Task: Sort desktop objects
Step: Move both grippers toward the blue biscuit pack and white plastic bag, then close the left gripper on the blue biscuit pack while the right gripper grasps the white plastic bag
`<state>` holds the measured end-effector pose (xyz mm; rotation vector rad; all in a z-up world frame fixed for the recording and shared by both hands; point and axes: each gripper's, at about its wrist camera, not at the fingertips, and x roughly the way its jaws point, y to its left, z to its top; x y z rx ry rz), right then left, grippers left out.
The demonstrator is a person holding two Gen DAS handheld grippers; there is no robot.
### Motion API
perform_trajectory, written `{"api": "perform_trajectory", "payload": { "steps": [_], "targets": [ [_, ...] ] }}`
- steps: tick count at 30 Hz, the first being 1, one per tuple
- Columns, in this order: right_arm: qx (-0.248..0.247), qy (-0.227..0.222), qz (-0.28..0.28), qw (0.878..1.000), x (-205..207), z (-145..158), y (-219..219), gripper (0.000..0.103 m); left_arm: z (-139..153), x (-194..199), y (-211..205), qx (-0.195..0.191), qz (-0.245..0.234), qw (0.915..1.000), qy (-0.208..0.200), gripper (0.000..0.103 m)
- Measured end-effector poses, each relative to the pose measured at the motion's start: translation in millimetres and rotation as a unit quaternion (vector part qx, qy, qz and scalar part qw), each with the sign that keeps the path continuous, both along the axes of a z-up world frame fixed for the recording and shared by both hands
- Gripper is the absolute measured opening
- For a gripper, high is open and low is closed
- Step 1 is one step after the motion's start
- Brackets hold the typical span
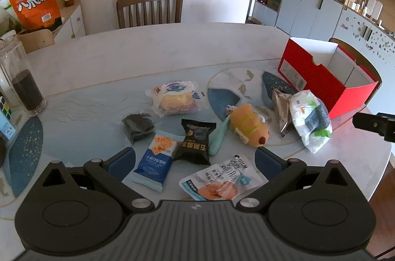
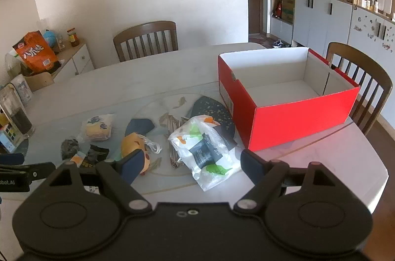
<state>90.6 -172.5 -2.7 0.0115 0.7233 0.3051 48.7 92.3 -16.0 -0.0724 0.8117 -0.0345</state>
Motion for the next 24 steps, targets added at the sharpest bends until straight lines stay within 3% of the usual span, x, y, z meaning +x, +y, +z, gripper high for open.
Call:
{"api": "perform_trajectory", "payload": {
  "steps": [20, 24],
  "targets": [
    [-0.074, 0.012, 0.045, 0.996, 60.7, -50.3, 5.2, 0.083, -56.5, 38.1, 25.9, 0.031, 0.047, 0.9982, 0.020, 0.103],
    [-0.092, 0.013, 0.064, 0.994, 70.8, -60.9, 10.4, 0.081, -67.4, 43.4, 30.6, 0.040, 0.045, 0.9978, 0.027, 0.099]
  ]
}}
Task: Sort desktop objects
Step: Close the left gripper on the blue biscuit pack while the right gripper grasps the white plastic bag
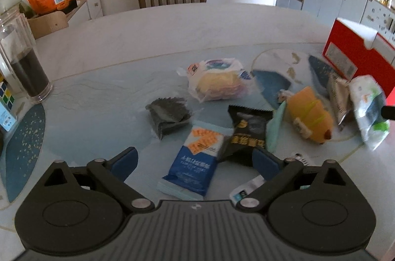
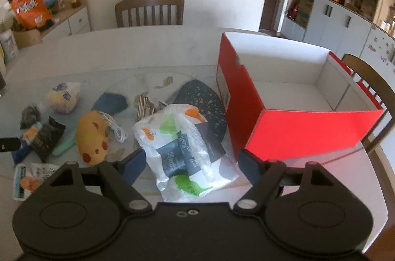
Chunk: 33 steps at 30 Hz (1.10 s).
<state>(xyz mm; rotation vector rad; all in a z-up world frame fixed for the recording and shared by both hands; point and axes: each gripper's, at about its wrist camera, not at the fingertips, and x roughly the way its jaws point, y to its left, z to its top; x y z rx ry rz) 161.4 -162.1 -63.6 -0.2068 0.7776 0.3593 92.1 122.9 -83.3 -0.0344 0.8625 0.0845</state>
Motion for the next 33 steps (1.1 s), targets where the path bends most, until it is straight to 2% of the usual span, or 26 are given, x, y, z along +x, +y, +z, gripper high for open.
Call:
{"api": "perform_trajectory", "payload": {
  "steps": [4, 8, 15, 17, 23, 31, 33],
  "targets": [
    [-0.013, 0.007, 0.012, 1.000, 7.7, -9.2, 3.8, 0.080, -9.7, 4.0, 3.3, 0.001, -0.006, 0.9999, 0.011, 0.094],
    [-0.022, 0.013, 0.023, 0.999, 11.8, -16.2, 7.7, 0.080, -15.6, 5.6, 5.8, -0.001, -0.017, 0.9998, 0.014, 0.093],
    [-0.038, 0.017, 0.039, 0.998, 18.6, -24.6, 15.0, 0.079, -27.2, 12.2, 7.7, 0.003, -0.034, 0.9990, 0.030, 0.079],
    [-0.043, 0.015, 0.041, 0.998, 21.2, -27.0, 16.3, 0.079, -28.9, 13.7, 8.3, 0.002, -0.036, 0.9988, 0.032, 0.078],
    [-0.051, 0.017, 0.048, 0.997, 25.5, -31.3, 19.7, 0.073, -29.6, 15.9, 7.6, 0.003, -0.041, 0.9988, 0.028, 0.074],
    [-0.051, 0.013, 0.055, 0.997, 25.5, -29.0, 21.2, 0.042, -27.5, 16.3, 7.8, 0.005, -0.036, 0.9991, 0.023, 0.048],
    [-0.051, 0.008, 0.054, 0.997, 24.5, -27.4, 20.7, 0.035, -27.1, 15.9, 7.2, 0.006, -0.035, 0.9991, 0.022, 0.045]
  ]
}}
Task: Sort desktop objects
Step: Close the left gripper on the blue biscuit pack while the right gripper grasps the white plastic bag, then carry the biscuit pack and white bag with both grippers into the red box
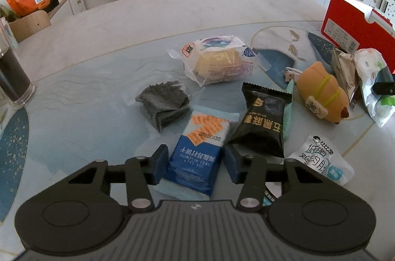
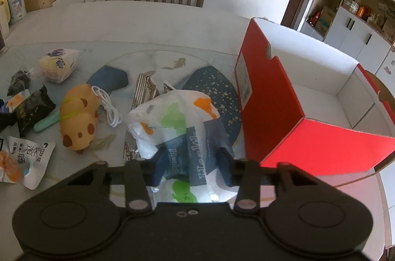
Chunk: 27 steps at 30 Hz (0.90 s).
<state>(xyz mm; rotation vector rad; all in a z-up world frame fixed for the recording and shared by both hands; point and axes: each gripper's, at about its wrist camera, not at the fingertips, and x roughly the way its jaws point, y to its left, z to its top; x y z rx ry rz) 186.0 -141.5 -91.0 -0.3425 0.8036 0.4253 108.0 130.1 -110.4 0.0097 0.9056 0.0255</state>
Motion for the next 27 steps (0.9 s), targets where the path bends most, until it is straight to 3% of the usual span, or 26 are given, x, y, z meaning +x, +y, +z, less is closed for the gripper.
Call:
{"api": "perform_trajectory", "payload": {
  "steps": [4, 10, 27],
  "targets": [
    [0.005, -0.008, -0.008, 1.000, -0.5, 5.2, -2.9, 0.016, 1.0, -3.1, -3.2, 0.012, 0.003, 0.9999, -0.005, 0.040],
    [0.009, -0.014, -0.011, 1.000, -3.3, 13.1, -7.3, 0.003, 6.0, -10.0, -1.8, 0.009, 0.018, 0.9997, -0.011, 0.037],
    [0.052, -0.027, -0.013, 0.998, -22.0, 53.2, -21.8, 0.000, 30.2, -38.3, 1.8, -0.008, 0.047, 0.9986, -0.024, 0.035]
  ]
}}
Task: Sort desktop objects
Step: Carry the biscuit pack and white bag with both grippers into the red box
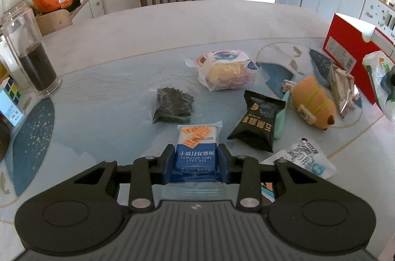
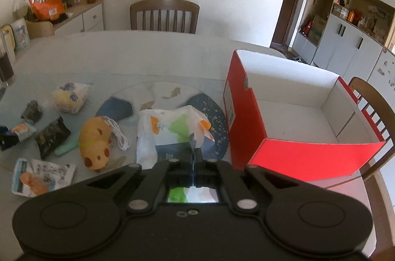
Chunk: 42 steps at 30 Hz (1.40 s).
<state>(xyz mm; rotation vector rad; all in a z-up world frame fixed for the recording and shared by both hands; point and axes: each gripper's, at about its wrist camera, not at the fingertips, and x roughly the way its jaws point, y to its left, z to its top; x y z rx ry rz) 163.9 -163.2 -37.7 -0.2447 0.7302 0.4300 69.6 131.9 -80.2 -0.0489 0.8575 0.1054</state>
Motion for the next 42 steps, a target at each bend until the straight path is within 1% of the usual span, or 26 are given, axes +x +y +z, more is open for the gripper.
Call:
{"api": "perform_trajectory", "payload": {
  "steps": [12, 17, 23, 29, 42],
  "targets": [
    [0.058, 0.006, 0.008, 0.998, -9.7, 46.0, -18.7, 0.000, 41.1, -9.6, -18.2, -0.025, -0.018, 0.9992, -0.025, 0.035],
    [0.081, 0.012, 0.008, 0.997, -4.4, 63.9, -30.0, 0.000, 59.9, -7.0, -28.8, -0.032, -0.031, 0.9985, -0.030, 0.035],
    [0.112, 0.029, 0.002, 0.993, 10.8, 83.2, -49.8, 0.000, 79.4, 0.6, -40.3, -0.035, -0.044, 0.9981, -0.026, 0.035],
    [0.119, 0.030, -0.005, 0.992, 27.7, 98.6, -70.4, 0.000, 92.6, 13.7, -54.5, -0.045, -0.055, 0.9973, -0.020, 0.035],
    [0.106, 0.021, -0.010, 0.994, 62.0, 107.4, -102.9, 0.000, 110.4, 53.9, -114.4, -0.050, -0.090, 0.9941, -0.036, 0.035]
  ]
}}
